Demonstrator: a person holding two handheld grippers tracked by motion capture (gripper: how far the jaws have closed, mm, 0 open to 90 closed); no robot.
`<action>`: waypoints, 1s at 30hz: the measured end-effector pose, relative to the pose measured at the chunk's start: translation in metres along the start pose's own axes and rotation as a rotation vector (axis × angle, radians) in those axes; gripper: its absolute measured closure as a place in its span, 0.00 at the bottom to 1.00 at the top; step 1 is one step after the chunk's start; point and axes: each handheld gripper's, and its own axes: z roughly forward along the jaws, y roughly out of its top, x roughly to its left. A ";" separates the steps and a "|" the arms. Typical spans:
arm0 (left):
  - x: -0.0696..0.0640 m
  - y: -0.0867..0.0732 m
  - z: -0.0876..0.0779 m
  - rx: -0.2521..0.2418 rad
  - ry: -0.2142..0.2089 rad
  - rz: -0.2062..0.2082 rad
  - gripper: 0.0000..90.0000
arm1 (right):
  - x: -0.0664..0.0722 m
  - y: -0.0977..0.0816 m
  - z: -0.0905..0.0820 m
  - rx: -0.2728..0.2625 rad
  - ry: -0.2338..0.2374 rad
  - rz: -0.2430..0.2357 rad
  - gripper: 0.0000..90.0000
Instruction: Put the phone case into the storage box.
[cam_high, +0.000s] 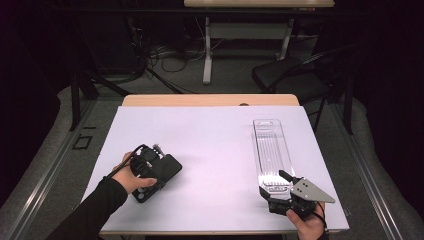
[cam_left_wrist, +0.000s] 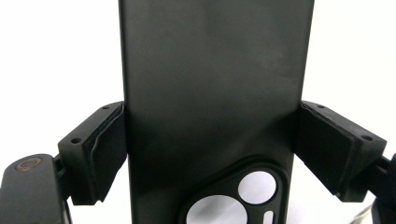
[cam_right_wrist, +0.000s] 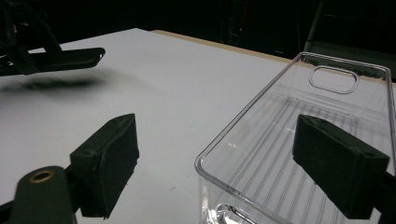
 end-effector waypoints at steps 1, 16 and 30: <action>-0.002 0.001 -0.002 -0.002 0.002 0.008 0.15 | 0.000 0.000 0.000 -0.005 0.000 0.000 0.16; -0.031 0.024 -0.016 -0.061 -0.016 0.092 0.15 | 0.001 0.000 0.001 0.005 0.005 0.000 0.16; -0.054 0.045 -0.025 -0.085 -0.038 0.154 0.16 | 0.001 0.001 0.001 0.014 0.012 -0.012 0.16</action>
